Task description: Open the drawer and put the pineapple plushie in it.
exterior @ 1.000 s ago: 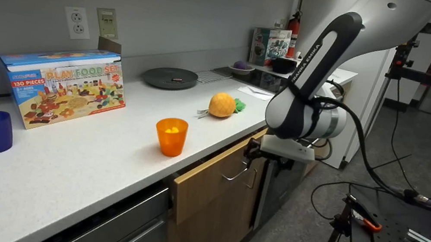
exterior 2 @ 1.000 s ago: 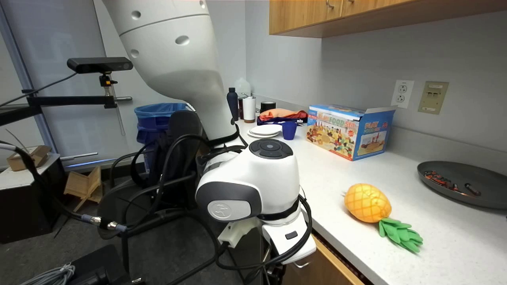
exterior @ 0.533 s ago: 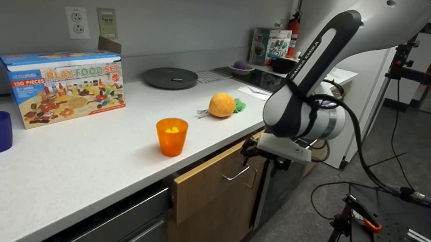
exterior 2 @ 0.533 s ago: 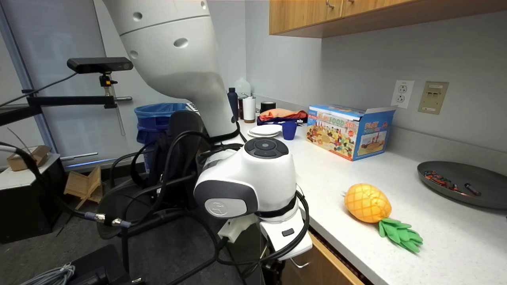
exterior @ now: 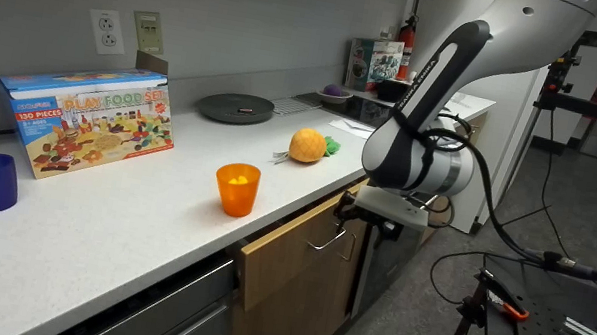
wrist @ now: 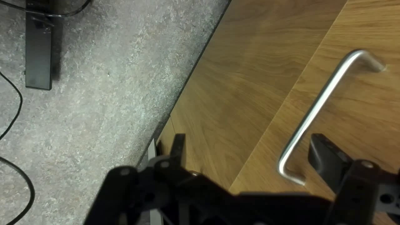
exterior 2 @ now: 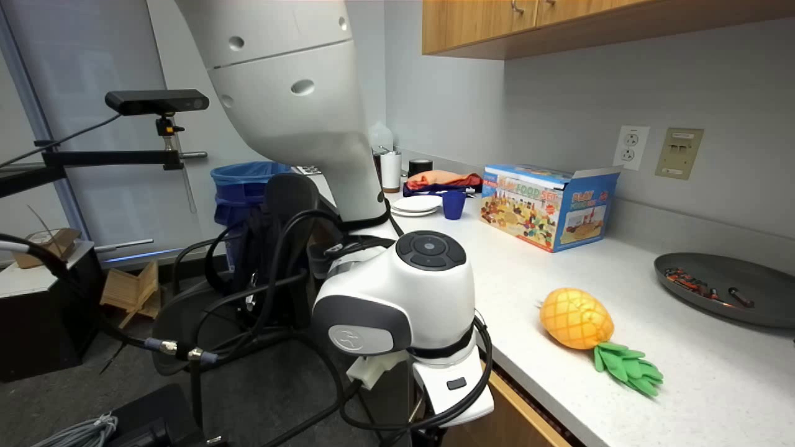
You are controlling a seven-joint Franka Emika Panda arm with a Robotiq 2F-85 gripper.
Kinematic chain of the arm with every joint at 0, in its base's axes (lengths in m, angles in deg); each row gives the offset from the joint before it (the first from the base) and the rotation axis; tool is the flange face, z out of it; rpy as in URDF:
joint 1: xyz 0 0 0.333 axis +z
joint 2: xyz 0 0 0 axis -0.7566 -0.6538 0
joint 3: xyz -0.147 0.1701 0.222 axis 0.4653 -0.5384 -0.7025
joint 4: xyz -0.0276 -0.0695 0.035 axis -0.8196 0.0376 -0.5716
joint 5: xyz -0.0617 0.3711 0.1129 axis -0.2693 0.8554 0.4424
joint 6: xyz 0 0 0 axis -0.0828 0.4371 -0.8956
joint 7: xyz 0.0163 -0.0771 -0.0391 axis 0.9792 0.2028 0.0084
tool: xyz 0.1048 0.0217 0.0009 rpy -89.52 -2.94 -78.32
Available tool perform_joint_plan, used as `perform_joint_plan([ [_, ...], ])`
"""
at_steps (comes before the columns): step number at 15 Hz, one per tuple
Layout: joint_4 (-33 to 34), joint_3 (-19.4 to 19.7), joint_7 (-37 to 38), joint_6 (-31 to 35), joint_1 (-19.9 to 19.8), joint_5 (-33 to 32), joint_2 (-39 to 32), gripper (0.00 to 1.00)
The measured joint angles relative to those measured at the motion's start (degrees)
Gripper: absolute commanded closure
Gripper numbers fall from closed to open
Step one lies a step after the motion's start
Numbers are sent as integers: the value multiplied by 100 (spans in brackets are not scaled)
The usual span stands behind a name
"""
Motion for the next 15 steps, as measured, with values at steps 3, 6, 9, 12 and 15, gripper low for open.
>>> perform_joint_plan([
  [3, 56, -115, 0, 18, -137, 0, -153, 0],
  [6, 93, -192, 0, 25, -223, 0, -193, 0],
  [9, 90, -249, 0, 25, -289, 0, -197, 0],
  [12, 65, -514, -1, -16, -587, 4, -223, 0],
  [15, -152, -941, -38, -228, -999, 15, -412, 0],
])
